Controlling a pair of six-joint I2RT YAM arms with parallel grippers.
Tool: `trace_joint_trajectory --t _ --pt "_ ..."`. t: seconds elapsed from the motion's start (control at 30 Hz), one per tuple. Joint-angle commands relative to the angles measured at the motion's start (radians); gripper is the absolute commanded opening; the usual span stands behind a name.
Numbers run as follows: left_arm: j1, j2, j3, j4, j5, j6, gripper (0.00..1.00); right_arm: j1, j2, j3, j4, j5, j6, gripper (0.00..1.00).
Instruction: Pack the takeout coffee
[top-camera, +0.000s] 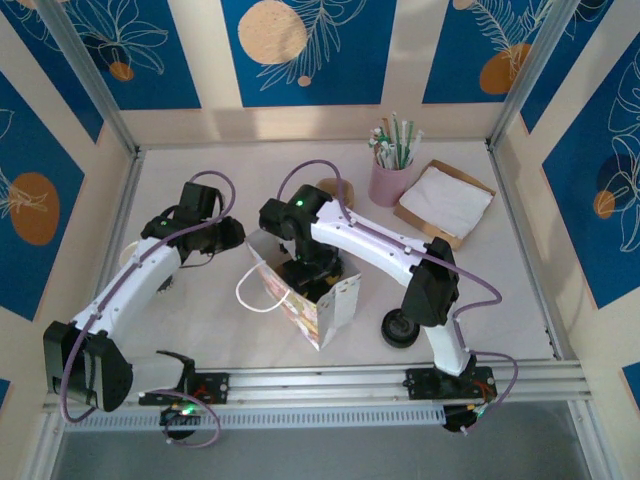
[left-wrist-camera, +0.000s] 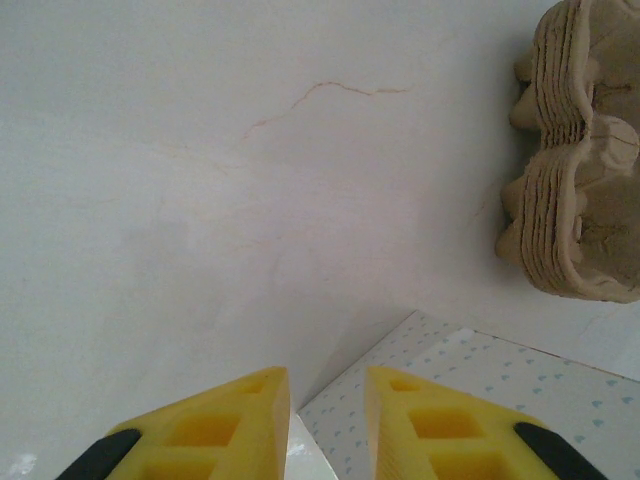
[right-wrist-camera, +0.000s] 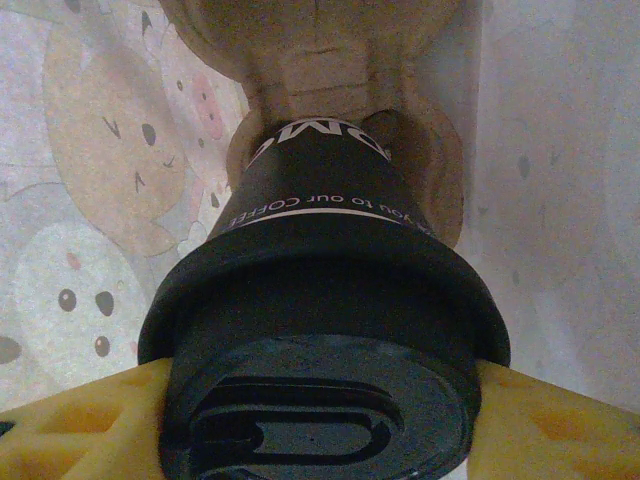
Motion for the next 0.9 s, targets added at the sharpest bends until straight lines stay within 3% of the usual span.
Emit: trace_joint_trajectory --t 0.0,0.87 --pt "-0.009 -0.015 -0.007 0.002 0.000 0.021 0.26 0.003 0.019 -0.033 -0.183 0.053 0.001 0.53" --pt "-0.009 -0.015 -0.010 0.006 0.001 0.020 0.26 0.004 0.003 -0.039 -0.183 0.072 0.008 0.53"
